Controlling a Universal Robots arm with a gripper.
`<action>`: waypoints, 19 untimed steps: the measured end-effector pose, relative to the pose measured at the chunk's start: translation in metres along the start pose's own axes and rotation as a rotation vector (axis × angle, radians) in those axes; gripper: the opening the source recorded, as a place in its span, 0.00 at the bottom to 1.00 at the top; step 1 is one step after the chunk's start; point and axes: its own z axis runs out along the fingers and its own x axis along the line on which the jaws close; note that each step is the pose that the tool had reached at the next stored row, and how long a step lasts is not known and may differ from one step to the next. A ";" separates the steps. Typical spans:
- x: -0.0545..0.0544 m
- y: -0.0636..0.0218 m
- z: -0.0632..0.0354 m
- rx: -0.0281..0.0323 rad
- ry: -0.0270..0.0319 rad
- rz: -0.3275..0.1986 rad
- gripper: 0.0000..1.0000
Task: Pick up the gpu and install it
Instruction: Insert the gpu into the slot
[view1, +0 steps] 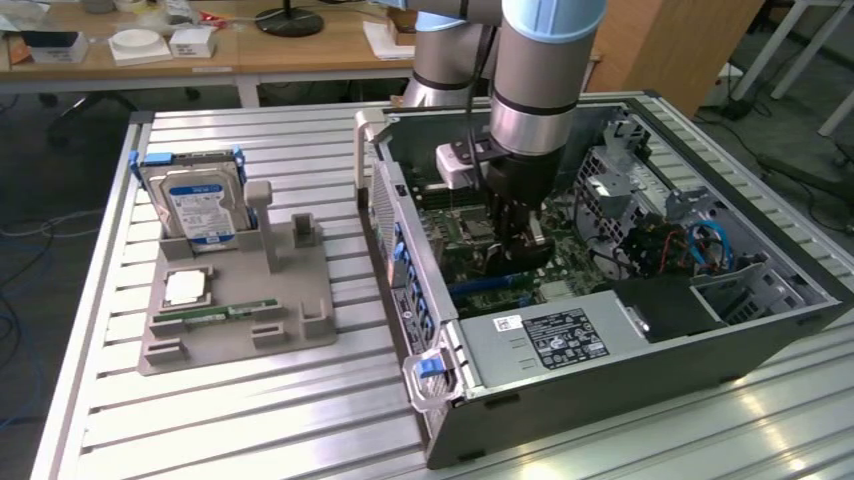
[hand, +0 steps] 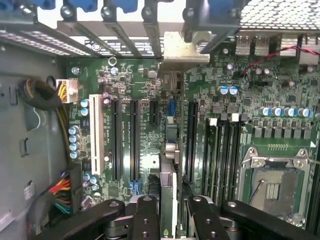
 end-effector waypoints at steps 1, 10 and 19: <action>0.000 0.0000 0.0001 -0.0003 0.0012 0.013 0.26; 0.000 0.0000 0.0001 0.0003 0.0028 0.030 0.26; 0.000 0.0001 -0.0016 0.0073 0.0029 0.030 0.26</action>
